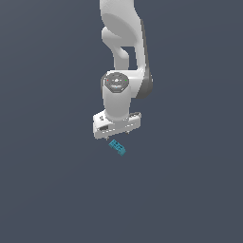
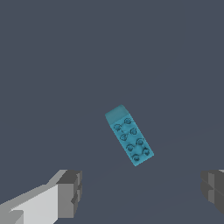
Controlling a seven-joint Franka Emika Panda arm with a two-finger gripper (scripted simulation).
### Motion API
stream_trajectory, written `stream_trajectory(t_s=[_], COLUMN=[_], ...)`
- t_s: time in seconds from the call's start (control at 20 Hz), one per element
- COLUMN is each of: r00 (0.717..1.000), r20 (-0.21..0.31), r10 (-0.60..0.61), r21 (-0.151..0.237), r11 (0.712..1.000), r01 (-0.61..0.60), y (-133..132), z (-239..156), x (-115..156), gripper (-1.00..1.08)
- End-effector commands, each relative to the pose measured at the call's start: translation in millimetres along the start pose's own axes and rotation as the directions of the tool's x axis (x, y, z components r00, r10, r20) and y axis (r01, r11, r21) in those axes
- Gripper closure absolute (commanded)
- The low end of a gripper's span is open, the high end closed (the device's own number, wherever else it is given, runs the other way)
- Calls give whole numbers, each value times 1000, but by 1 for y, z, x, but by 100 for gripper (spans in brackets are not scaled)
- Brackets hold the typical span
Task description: Pick up the object and move it to a goal position.
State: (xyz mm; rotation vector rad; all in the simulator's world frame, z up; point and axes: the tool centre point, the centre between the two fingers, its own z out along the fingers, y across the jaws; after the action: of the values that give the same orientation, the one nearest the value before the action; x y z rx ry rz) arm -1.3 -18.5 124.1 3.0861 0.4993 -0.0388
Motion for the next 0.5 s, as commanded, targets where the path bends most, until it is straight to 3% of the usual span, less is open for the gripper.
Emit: stream_trajectory(t_s=[0.0,0.45], r00=[998,950], r20=[-2,-14], r10=[-70,-311], r21=[0,-1], r11=[998,950], r01=[70,311], y=[1,5], z=[7,30], x=[1,5], gripper=[-92,-92])
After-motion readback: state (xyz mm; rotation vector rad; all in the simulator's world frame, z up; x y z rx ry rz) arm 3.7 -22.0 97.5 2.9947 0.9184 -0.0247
